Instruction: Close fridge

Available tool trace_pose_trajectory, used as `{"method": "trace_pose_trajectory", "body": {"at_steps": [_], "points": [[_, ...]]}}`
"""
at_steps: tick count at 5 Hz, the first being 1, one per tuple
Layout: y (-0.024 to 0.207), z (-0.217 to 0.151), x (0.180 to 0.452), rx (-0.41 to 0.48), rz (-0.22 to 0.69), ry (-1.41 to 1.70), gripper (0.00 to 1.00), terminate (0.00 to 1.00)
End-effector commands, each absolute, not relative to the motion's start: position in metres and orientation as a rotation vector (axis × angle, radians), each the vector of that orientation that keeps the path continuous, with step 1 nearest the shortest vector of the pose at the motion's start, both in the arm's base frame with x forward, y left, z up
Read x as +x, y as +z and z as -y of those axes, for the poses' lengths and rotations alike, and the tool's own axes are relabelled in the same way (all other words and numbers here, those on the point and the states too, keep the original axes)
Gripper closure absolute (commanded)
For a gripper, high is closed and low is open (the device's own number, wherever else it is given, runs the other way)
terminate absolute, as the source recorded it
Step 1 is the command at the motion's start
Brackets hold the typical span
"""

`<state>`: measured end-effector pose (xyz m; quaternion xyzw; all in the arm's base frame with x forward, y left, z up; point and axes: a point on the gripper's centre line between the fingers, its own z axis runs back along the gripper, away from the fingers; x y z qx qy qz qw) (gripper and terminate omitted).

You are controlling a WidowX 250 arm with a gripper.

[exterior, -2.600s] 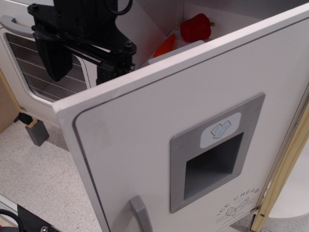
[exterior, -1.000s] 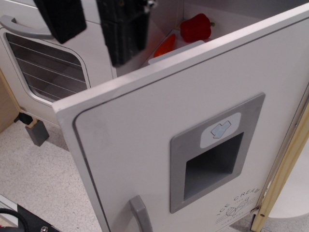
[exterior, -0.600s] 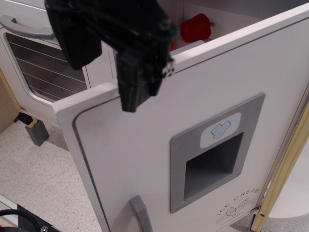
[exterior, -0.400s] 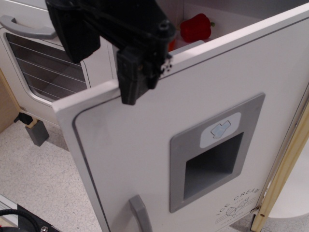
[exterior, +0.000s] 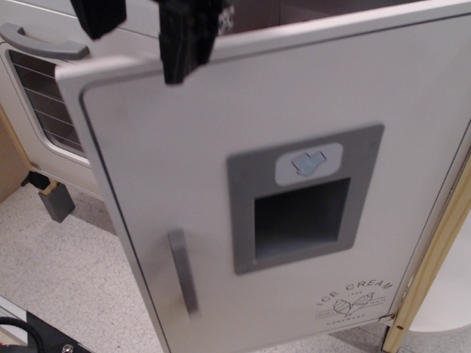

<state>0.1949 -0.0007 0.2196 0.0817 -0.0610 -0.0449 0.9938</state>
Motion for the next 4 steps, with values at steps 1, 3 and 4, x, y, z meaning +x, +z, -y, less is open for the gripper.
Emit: {"method": "trace_pose_trajectory", "body": {"at_steps": [1,3,4], "points": [[0.241,-0.018,0.198,0.157,0.195,-0.042,0.00,0.00],[0.208,-0.014,0.184,0.142,0.159,0.035,0.00,0.00],[0.182,-0.016,0.186,0.097,0.131,0.060,0.00,0.00]]}}
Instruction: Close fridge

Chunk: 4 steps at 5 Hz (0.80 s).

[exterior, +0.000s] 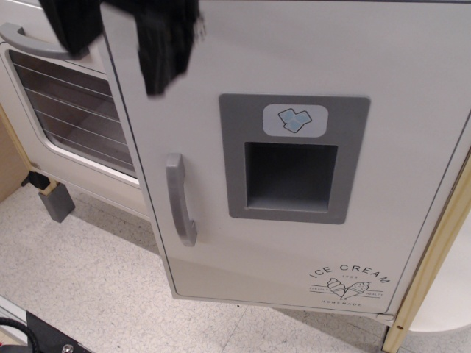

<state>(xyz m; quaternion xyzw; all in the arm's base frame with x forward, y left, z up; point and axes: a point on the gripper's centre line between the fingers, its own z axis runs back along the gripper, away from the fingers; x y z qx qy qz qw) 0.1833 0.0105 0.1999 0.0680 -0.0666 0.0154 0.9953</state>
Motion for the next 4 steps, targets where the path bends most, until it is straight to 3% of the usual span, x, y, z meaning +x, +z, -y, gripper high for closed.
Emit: {"method": "trace_pose_trajectory", "body": {"at_steps": [1,3,4], "points": [[0.154,-0.019,0.190,0.084,0.129,0.089,0.00,0.00],[0.134,-0.030,0.215,0.075,0.221,0.144,0.00,0.00],[0.128,-0.036,0.232,0.029,0.280,0.167,0.00,0.00]]}}
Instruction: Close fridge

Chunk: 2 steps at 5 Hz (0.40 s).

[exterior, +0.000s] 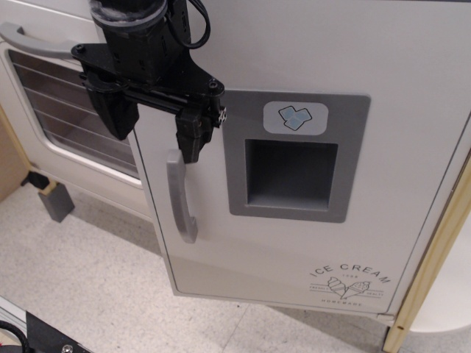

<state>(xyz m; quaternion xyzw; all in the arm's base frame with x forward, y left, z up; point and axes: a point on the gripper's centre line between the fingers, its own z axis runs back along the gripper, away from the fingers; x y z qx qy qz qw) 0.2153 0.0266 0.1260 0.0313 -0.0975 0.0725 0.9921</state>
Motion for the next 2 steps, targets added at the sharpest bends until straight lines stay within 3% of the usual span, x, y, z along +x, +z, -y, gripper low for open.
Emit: {"method": "trace_pose_trajectory", "body": {"at_steps": [1,2], "points": [[0.129,-0.043,0.251,0.024,0.321,0.200,0.00,0.00],[0.133,-0.045,0.264,0.017,0.347,0.215,0.00,0.00]]}}
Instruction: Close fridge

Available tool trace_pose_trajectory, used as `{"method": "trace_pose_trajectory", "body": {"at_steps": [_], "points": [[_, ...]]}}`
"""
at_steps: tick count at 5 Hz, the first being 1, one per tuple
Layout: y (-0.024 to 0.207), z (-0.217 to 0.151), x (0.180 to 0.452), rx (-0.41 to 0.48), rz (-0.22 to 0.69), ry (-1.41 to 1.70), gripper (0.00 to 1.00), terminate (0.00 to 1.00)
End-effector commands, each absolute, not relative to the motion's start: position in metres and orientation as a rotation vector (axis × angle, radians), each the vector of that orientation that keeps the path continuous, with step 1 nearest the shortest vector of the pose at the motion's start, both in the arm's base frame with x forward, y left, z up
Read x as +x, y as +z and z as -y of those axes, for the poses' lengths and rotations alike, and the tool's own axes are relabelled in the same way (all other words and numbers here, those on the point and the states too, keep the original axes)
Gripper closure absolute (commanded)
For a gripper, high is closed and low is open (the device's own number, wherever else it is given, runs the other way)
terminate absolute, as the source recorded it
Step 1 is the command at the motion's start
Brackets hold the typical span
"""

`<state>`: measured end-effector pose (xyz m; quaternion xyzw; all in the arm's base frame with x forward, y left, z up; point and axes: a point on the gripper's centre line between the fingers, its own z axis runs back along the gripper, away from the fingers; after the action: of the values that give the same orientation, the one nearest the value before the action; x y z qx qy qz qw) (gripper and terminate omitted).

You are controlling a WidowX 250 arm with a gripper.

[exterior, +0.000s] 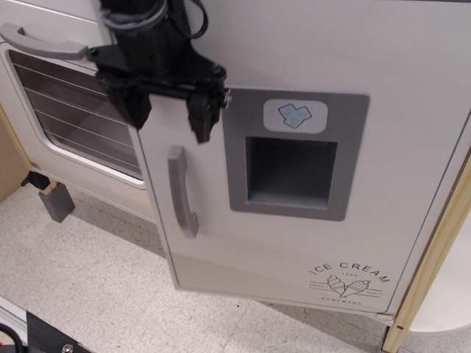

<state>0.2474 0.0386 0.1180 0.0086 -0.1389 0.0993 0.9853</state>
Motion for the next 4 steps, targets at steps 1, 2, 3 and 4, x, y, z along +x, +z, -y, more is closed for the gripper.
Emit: {"method": "trace_pose_trajectory", "body": {"at_steps": [1,2,3,4], "points": [[0.133,-0.047,0.275,0.017,0.362,0.220,0.00,0.00],[0.132,-0.050,0.288,0.022,0.388,0.234,0.00,0.00],[0.135,-0.051,0.298,0.024,0.402,0.242,0.00,0.00],[0.137,-0.052,0.303,0.025,0.432,0.247,0.00,0.00]]}}
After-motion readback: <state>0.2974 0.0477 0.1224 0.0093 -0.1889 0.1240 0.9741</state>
